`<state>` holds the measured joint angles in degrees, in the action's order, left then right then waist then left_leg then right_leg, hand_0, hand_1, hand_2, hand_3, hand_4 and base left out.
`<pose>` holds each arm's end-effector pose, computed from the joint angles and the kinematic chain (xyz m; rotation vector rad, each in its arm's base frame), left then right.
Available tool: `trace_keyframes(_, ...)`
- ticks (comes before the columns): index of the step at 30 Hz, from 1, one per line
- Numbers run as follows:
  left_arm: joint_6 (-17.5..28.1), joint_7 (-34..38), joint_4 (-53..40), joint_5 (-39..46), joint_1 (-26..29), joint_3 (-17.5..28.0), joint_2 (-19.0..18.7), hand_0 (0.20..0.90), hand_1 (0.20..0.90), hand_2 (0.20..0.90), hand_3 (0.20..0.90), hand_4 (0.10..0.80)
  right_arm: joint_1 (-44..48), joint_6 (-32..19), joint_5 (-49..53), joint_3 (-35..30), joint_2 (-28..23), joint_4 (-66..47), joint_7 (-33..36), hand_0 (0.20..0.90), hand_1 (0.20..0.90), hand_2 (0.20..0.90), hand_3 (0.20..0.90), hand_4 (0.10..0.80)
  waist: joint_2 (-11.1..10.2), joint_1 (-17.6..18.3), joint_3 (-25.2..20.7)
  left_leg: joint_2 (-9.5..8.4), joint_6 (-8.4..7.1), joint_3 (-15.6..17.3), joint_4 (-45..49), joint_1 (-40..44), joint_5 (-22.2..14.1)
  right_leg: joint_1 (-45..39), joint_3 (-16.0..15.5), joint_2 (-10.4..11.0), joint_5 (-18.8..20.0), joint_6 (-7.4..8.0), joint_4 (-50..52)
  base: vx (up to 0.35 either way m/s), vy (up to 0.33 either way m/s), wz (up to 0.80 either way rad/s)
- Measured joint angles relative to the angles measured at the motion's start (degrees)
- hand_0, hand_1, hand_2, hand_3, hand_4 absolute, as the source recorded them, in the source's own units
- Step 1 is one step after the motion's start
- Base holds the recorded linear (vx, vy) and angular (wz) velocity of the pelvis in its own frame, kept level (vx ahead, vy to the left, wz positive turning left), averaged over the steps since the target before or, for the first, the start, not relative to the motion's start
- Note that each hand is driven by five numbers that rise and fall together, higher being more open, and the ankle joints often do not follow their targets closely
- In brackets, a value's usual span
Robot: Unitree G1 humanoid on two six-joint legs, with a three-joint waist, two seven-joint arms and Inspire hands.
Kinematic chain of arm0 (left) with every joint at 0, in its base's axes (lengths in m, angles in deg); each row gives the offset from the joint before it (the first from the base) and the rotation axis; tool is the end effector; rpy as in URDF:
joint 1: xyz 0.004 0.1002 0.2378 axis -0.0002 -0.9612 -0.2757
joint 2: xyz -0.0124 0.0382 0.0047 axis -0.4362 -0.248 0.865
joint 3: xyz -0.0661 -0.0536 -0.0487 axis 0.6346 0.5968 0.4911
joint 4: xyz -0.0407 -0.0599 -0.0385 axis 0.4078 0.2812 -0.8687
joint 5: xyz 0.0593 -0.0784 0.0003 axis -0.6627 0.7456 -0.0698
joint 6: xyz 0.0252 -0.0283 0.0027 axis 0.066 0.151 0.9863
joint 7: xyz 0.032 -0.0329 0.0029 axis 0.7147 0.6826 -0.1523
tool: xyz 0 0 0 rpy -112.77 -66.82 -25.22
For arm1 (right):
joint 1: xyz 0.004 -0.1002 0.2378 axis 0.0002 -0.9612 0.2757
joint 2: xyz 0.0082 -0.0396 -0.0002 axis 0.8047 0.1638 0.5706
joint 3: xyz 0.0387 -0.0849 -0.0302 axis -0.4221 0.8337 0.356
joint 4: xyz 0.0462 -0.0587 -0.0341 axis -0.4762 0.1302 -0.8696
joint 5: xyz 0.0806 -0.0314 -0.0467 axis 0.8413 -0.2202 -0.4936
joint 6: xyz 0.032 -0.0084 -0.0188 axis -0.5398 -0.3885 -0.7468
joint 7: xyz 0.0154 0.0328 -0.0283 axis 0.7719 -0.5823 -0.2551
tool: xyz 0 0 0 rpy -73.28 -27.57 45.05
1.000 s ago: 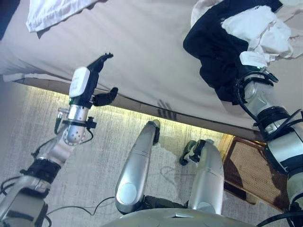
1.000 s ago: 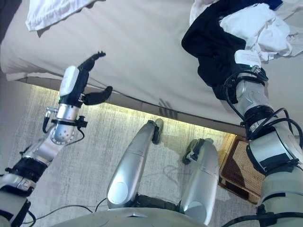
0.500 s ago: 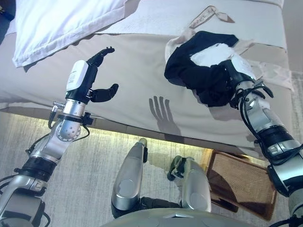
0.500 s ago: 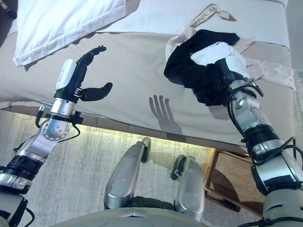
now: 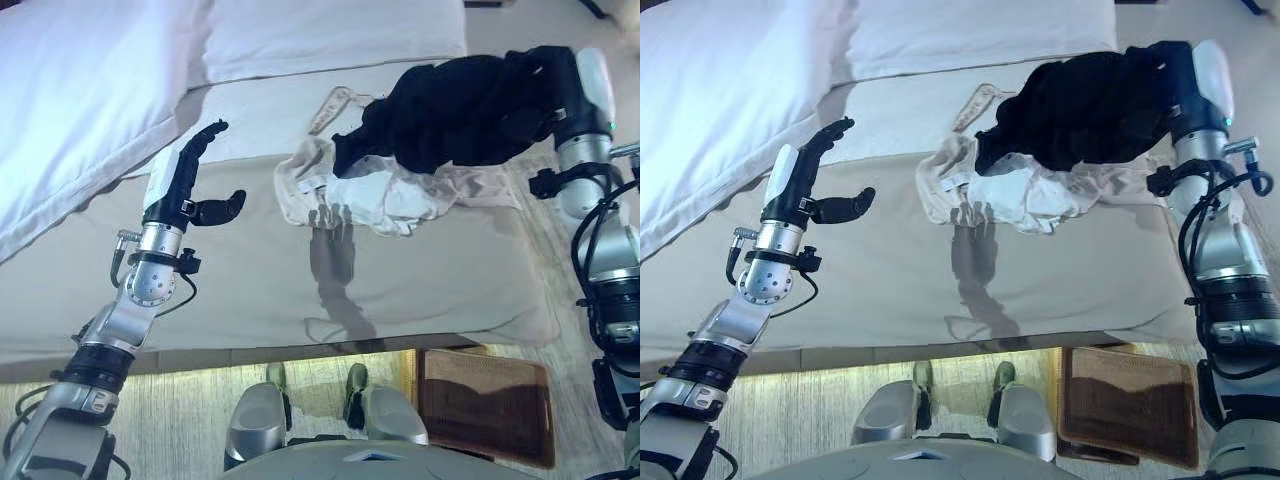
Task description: Pick up the clothes from the bed and place them into the basket
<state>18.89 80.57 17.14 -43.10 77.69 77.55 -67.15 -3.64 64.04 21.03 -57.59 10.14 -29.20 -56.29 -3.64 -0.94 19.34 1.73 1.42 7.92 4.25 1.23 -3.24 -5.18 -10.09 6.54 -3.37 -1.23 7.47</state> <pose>0.2388 0.2433 0.0916 0.7140 -0.3643 0.0559 0.2748 -0.2898 0.2151 -0.9824 -0.4028 -0.4010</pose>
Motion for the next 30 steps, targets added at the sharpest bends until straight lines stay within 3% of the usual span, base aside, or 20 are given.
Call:
trace_keyframes(1, 0.08, -0.06, 0.31, -0.01, -0.23, -1.02, 0.23, 0.9, 0.9, 0.9, 0.9, 0.8, -0.19, 0.11, 0.04, -0.58, -2.6, 0.11, 0.08, 0.3, 0.3, 0.3, 0.2, 0.1, 2.8, 0.96, -1.23, 1.72, 2.15, 0.23, -5.74, 0.85, 8.57, -0.33, 0.23, -1.83, -0.53, 0.83, 0.72, -0.01, 0.015, -0.12)
trace_keyframes(2, 0.22, -0.09, 0.96, 0.0, -0.16, -0.97, 0.16, 0.9, 0.9, 0.9, 0.9, 0.8, -0.87, 0.14, 0.23, -1.65, -3.5, 0.1, 0.49, 0.3, 0.3, 0.3, 0.2, 0.1, 2.74, 1.92, -1.22, 1.49, 1.43, 0.34, -8.12, 3.21, 9.52, -0.17, 0.63, -1.36, -1.33, 2.1, 3.48, -0.017, 0.023, -0.12)
trace_keyframes(3, 0.29, -0.02, 1.73, 0.03, 0.04, -0.96, 0.32, 0.9, 0.9, 0.9, 0.9, 0.8, -1.12, 0.47, 0.53, -1.86, -4.67, 0.1, 0.62, 0.3, 0.3, 0.3, 0.2, 0.1, 3.05, 2.9, -1.25, 1.72, 1.9, 0.5, -8.63, 4.18, 9.7, 3.13, 0.94, -1.03, -3.36, 3.48, 8.96, -0.018, 0.019, -0.07)
trace_keyframes(4, 1.11, -0.03, 3.1, 0.03, 0.23, -0.81, 0.43, 0.9, 0.9, 0.9, 0.9, 0.8, -1.45, 0.67, 0.78, -1.98, -5.61, 0.06, 0.59, 0.3, 0.3, 0.3, 0.2, 0.1, 3.16, 3.76, -1.92, 1.89, 1.91, 0.66, -9.18, 4.45, 9.67, 4.19, 1.63, -1.34, -3.98, 4.28, 7.15, -0.032, 0.024, -0.06)
trace_keyframes(6, 1.3, -0.24, 4.37, -0.09, 0.91, -0.79, -0.6, 0.9, 0.9, 0.9, 0.9, 0.8, -1.53, 0.84, 1.21, -2.88, -6.63, -0.05, 0.6, 0.3, 0.3, 0.3, 0.2, 0.1, 0.67, 4.16, -2.92, -0.1, 1.44, 1.55, -9.25, 4.38, 9.34, 5.3, 1.79, -0.46, 1.74, 4.25, -2.32, -0.013, 0.008, -0.03)
trace_keyframes(7, 1.36, -0.31, 4.91, -0.08, 0.67, -0.83, -0.13, 0.9, 0.9, 0.9, 0.9, 0.8, -1.69, 1.01, 1.35, -4.24, -6.71, -0.11, 0.8, 0.3, 0.3, 0.3, 0.2, 0.1, 0.86, 4.63, -3.03, 0.14, 1.18, 1.46, -9.26, 4.4, 9.17, 4.23, 1.78, -0.82, 2.64, 5.34, -3.42, -0.022, 0.015, -0.11)
trace_keyframes(15, 3.91, -1.53, 7.58, -0.65, -0.78, -2.12, 0.52, 0.9, 0.9, 0.9, 0.9, 0.8, -8.81, 3.38, 4.58, -12.36, -10.06, -2.27, 1.51, 0.3, 0.3, 0.3, 0.2, 0.1, 1.16, 5.97, -3.27, 1.4, -2.98, 6.0, -9.32, 6.56, 6.38, 2.95, 6.92, -3.06, 4.47, 5.04, -7.48, -0.03, 0.03, -0.33)
trace_keyframes(24, 6.29, -1.75, 9.12, -1.87, -2.02, -5.95, 1.36, 0.9, 0.9, 0.9, 0.9, 0.8, -22.06, 6.08, 6.94, -22.38, -11.53, -2.4, 3.0, 0.3, 0.3, 0.3, 0.2, 0.1, 2.14, 12.74, -5.24, 1.37, -3.01, 10.33, -9.35, 6.33, 6.03, 5.06, 11.55, -3.66, 6.46, 5.42, -8.93, 0.014, 0.009, -0.27)
trace_keyframes(30, 6.27, -1.54, 10.14, -1.9, -2.92, -5.95, 1.49, 0.9, 0.9, 0.9, 0.9, 0.8, -30.85, 5.93, 7.15, -26.4, -11.53, -2.35, 3.03, 0.3, 0.3, 0.3, 0.2, 0.1, 2.77, 14.6, -7.06, 1.7, -4.02, 12.85, -9.58, 6.38, 5.08, 5.94, 14.13, -4.07, 6.86, 5.67, -9.9, 0.011, -0.017, -0.25)
